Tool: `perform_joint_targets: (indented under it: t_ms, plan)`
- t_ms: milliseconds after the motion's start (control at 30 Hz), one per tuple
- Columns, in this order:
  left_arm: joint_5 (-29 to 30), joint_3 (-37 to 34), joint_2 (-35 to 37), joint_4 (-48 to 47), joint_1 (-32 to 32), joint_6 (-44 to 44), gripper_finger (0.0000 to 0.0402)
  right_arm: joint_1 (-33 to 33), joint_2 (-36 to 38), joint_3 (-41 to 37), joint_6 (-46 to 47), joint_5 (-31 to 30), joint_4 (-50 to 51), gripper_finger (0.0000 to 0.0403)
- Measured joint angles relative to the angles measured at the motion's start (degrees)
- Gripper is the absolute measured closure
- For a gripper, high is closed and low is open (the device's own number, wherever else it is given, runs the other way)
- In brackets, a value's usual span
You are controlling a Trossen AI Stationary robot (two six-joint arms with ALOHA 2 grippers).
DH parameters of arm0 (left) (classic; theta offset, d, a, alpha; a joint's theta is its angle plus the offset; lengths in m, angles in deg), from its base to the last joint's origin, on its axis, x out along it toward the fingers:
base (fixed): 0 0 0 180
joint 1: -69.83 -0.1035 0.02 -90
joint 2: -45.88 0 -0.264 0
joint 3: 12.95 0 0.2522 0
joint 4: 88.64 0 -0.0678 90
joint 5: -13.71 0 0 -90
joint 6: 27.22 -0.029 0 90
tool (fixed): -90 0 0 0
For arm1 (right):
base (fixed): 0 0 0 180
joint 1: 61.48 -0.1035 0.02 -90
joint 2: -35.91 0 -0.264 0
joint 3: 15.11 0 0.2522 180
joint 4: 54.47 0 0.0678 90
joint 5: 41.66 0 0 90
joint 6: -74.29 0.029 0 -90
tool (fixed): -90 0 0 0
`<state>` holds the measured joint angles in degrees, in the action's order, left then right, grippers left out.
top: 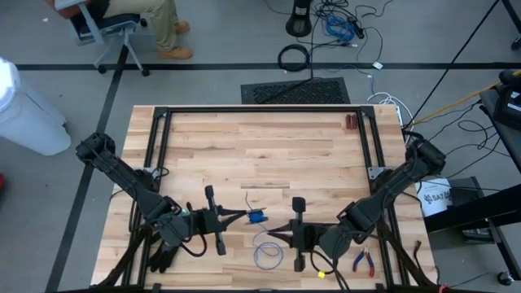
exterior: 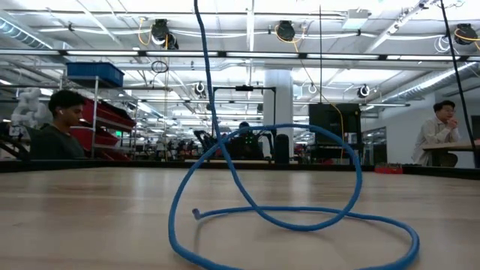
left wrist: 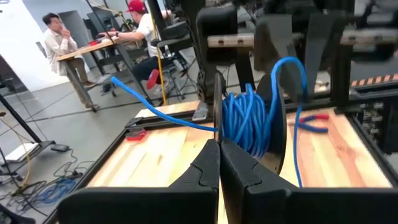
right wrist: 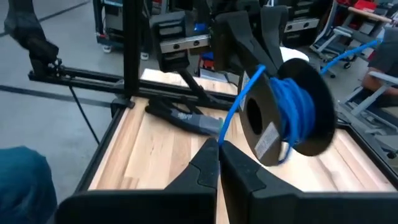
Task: Coil cords
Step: Uncoil the blue wire from the spool
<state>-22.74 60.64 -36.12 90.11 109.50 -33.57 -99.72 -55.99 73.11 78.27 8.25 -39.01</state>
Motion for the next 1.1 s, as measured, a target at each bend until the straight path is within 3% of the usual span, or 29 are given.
perform_joint_targets:
  t_ms: [133, 467, 1100]
  plan:
    - [0.34, 0.00, -0.10, 0.27, -0.34, 0.02, 0.0400, 0.44, -0.88, 0.02, -1.94, 2.88, -4.78, 0.0403]
    - [2.40, 0.00, -0.14, 1.16, -0.56, 1.61, 0.0400, 1.20, -2.65, 0.09, -3.23, 2.92, -8.34, 0.0403]
    - [2.53, -0.02, -0.16, 6.91, -0.02, 2.55, 0.0400, 3.75, -4.69, 0.07, -0.17, 7.30, -1.02, 0.0403]
